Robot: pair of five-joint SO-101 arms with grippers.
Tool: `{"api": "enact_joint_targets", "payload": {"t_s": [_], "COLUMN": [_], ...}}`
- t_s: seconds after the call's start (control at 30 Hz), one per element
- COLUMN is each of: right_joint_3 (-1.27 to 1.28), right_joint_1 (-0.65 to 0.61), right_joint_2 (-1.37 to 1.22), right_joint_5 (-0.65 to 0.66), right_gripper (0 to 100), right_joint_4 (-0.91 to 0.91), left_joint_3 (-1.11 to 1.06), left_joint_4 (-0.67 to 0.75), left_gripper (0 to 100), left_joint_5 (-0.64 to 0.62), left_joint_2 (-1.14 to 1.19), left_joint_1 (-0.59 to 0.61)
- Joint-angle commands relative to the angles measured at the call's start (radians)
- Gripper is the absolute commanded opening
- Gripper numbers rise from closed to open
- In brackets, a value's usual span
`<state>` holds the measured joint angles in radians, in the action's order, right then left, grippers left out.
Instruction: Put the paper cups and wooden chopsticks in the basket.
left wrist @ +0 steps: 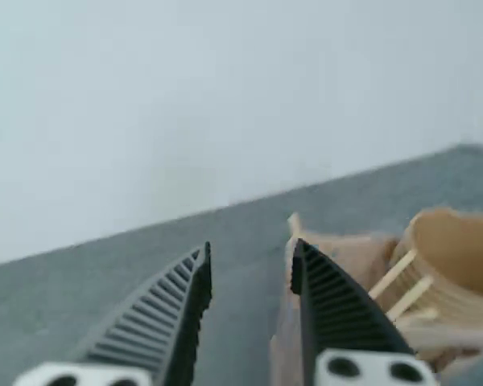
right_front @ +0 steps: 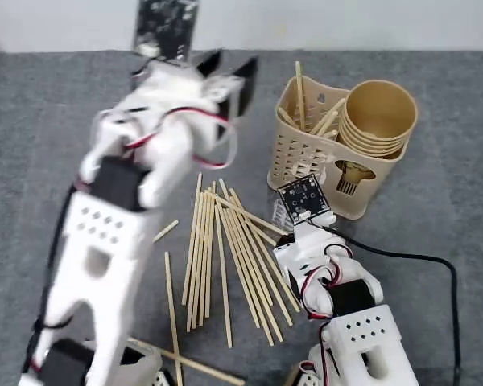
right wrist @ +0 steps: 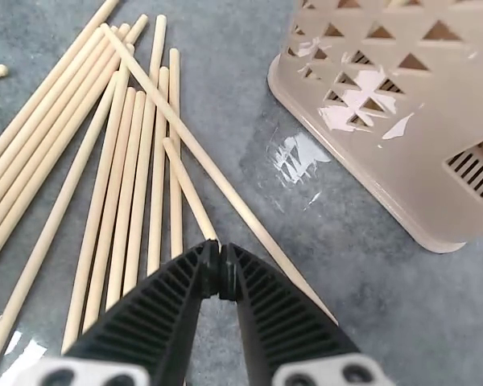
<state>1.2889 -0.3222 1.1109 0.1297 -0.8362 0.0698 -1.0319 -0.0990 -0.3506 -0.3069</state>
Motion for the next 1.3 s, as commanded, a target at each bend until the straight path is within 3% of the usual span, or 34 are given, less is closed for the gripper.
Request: {"api": "enact_joint_targets", "payload": {"t_s": [0.0,0.17,0.33,0.47,0.73,0.93,1.27], "right_joint_3": [-0.015,-0.092,-0.253,-0.339,-0.523,-0.672,-0.936], "right_joint_1": [-0.007,-0.007,-0.015,-0.113,-0.170,-0.170,-0.165], "right_joint_2": [0.015,0.013,0.012,0.002,-0.375,-0.688,-1.078], "right_joint_5": [-0.003,-0.002,0.002,0.057,0.114,0.173,0.302], "right_gripper": [0.9,0.9,0.9,0.9,1.8,14.1,21.8], "right_joint_4": [0.010,-0.076,-0.251,-0.355,-0.453,-0.452,-0.452], "left_joint_3": [-0.008,-0.114,-0.297,-0.483,-0.895,-1.175,-1.466], "left_joint_4": [-0.173,-0.290,-0.331,-0.319,-0.178,-0.008,0.152], "left_gripper": [13,3,3,3,3,3,3], "left_joint_5": [0.077,0.149,0.201,0.207,0.282,0.362,0.419], "left_joint_2": [-0.117,-0.233,-0.382,-0.532,-0.756,-0.850,-0.954], "left_joint_1": [0.068,0.158,0.236,0.319,0.473,0.588,0.606]}}
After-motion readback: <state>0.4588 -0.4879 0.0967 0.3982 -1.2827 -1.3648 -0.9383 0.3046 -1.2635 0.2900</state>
